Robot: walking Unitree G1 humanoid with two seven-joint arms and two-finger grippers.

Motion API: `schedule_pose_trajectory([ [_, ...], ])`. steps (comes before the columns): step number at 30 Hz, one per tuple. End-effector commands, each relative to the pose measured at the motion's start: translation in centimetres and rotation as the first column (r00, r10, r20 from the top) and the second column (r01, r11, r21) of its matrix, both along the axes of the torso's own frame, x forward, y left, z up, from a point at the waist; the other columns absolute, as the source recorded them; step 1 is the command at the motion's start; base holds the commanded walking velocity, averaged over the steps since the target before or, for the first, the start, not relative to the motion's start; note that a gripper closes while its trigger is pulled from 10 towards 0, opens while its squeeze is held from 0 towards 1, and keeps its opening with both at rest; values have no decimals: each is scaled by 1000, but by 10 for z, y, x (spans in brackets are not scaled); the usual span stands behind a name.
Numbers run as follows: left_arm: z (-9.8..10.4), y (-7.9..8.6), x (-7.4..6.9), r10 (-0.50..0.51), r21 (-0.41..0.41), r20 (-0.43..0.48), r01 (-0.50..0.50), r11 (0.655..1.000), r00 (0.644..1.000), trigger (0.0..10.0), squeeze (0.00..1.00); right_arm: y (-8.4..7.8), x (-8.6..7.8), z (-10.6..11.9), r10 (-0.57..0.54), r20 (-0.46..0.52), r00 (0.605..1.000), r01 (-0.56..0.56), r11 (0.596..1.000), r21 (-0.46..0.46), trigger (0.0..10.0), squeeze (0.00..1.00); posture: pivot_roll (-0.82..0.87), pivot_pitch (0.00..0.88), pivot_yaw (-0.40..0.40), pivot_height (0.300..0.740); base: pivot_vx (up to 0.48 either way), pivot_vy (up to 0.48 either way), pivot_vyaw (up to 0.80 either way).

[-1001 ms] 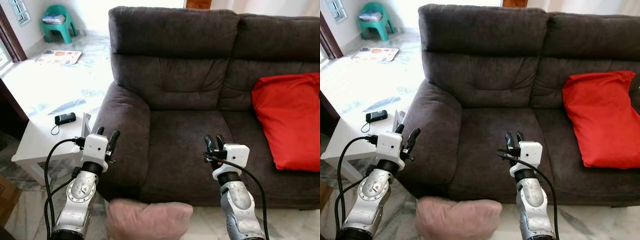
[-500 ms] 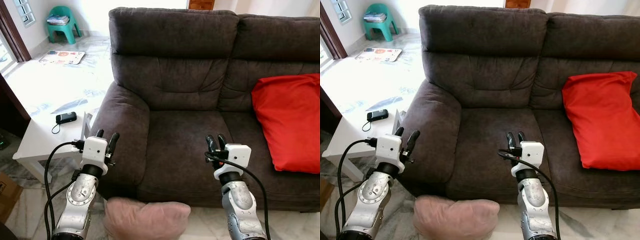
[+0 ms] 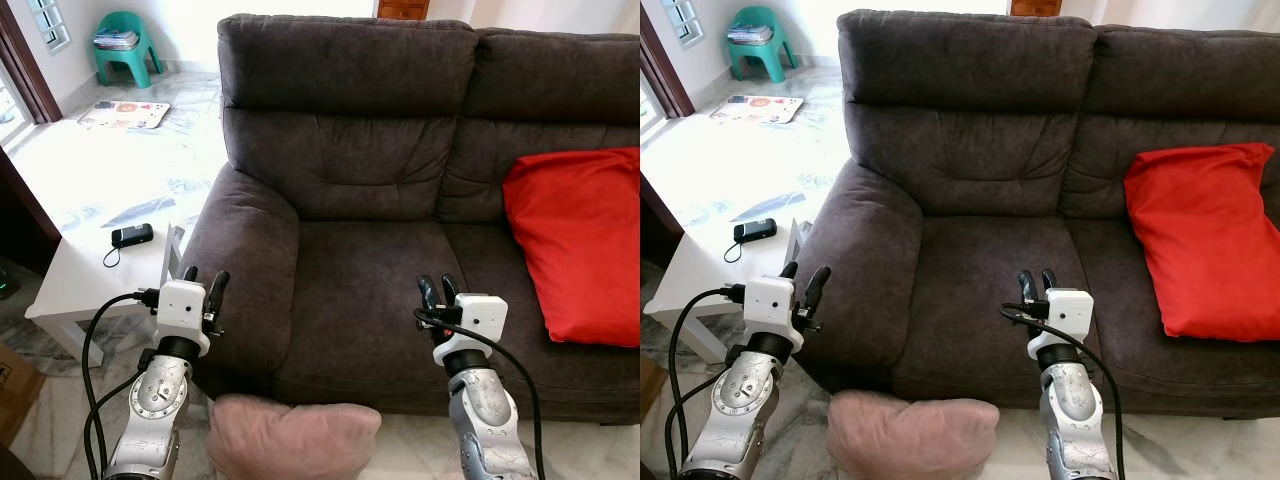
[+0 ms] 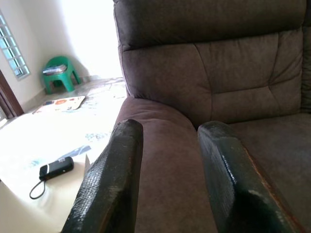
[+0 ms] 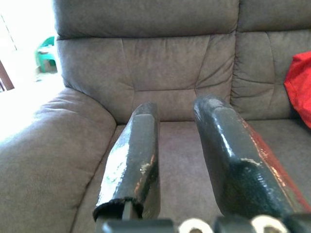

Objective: Move the pillow to the sofa from floor

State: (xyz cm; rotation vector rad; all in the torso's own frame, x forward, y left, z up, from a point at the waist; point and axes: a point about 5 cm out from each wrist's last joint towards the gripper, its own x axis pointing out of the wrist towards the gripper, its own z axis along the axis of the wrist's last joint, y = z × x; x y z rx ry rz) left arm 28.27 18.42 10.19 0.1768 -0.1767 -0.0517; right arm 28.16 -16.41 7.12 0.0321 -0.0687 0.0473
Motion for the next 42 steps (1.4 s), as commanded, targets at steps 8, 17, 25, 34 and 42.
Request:
schedule_pose_trajectory([
  [8, 7, 0, 1, 1, -3, 37, -1, 1000, 999, 10000, 0, 1, 2, 7, 14, 23, 1000, -13, 1000, -17, 10000, 0, 112, 5, -46, 740, 0, 0, 0],
  [17, 7, 0, 1, 0, -5, 35, 1, 1000, 999, 10000, 0, 2, 3, 8, 26, 26, 999, -26, 1000, -16, 10000, 0, 114, 0, -48, 740, 0, 0, 0],
  [25, 6, 1, 1, 5, -8, 32, -5, 1000, 999, 10000, 0, 4, 3, 9, 38, 22, 999, -38, 999, -18, 10000, 0, 114, 4, -51, 707, 0, 0, 0],
  [34, 6, 1, 0, 13, -12, 28, -12, 1000, 1000, 10000, 0, 6, 2, 9, 55, 20, 998, -55, 998, -31, 10000, 0, 115, 27, -54, 670, 0, 0, 0],
  [42, 5, 1, 0, 16, -12, 24, -16, 1000, 1000, 10000, 0, 6, 2, 10, 59, 30, 998, -59, 998, -30, 10000, 0, 114, 36, -56, 670, 0, 0, 0],
])
